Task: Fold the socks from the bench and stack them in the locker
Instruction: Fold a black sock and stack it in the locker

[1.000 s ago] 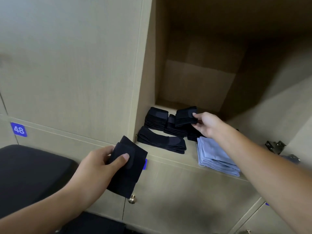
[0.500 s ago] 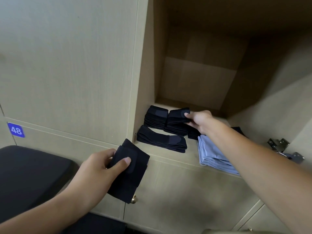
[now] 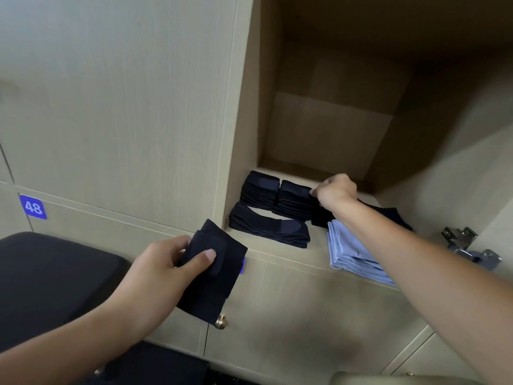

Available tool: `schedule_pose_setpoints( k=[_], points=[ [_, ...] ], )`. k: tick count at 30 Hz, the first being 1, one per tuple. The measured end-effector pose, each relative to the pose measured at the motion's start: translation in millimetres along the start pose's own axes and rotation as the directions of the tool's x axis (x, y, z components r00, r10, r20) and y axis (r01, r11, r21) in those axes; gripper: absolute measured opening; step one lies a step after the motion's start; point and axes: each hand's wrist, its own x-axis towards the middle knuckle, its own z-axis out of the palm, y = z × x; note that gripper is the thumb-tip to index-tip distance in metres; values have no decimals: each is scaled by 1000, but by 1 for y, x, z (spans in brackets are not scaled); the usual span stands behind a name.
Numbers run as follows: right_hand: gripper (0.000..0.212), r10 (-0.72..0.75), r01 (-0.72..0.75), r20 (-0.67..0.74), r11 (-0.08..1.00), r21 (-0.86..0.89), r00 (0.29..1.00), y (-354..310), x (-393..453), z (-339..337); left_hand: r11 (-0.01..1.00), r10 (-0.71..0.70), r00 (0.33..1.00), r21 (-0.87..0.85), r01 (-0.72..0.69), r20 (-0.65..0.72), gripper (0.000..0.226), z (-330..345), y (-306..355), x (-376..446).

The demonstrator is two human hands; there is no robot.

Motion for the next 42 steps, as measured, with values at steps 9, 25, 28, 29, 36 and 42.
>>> schedule_pose_setpoints(
  k=[9,25,28,29,36,42],
  points=[
    [6,-291,170,411,937,306,864,-19,-98,-30,993,13,1000,-114,-11,10,16,0,9,-6],
    [19,-509,270,673,859,435,536,-23,-175,-29,975,-39,984,-208,75,174,24,3,12,-6],
    [28,-411,41,671,869,494,617,-14,-175,-20,967,-116,991,-221,129,69,20,0,13,-4],
    [29,-379,-48,687,856,515,620,-13,-176,-17,958,-145,989,-246,148,32,22,0,13,-4],
    [33,-413,-27,682,844,535,603,-10,-185,-14,942,-135,989,-317,110,-57,21,-6,15,-3],
    [29,-627,394,500,773,498,598,-14,-189,-15,975,-70,995,-218,51,-77,15,-5,16,0]
  ],
)
